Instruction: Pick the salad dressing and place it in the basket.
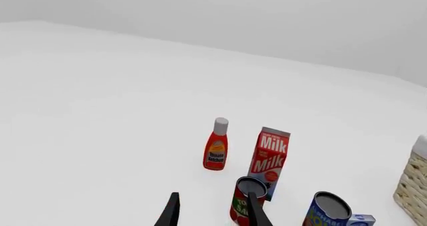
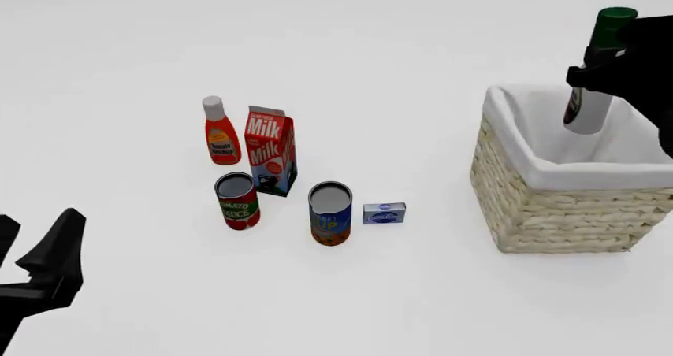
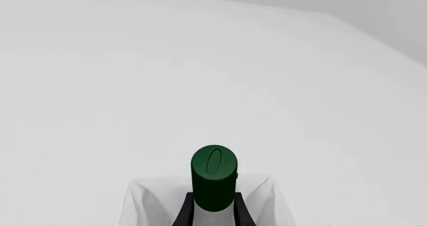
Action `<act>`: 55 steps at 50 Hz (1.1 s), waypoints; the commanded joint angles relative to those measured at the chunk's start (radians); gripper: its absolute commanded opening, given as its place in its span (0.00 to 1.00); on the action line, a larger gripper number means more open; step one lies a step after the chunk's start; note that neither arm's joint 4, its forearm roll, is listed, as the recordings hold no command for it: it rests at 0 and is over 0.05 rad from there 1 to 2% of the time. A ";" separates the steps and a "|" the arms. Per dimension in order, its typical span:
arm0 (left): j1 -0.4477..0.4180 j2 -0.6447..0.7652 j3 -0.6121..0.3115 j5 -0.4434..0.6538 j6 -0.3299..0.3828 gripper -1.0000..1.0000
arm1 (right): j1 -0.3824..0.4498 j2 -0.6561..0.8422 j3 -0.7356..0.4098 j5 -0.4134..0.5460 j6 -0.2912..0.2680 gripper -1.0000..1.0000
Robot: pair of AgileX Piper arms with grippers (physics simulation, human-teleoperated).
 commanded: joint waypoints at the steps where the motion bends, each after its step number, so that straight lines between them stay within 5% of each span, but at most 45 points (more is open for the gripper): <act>1: 0.000 0.010 0.009 -0.016 -0.003 1.00 | 0.001 0.009 0.008 -0.011 0.013 0.00; 55: -0.010 0.076 0.013 -0.075 0.003 1.00 | 0.000 0.104 0.016 -0.042 0.000 0.00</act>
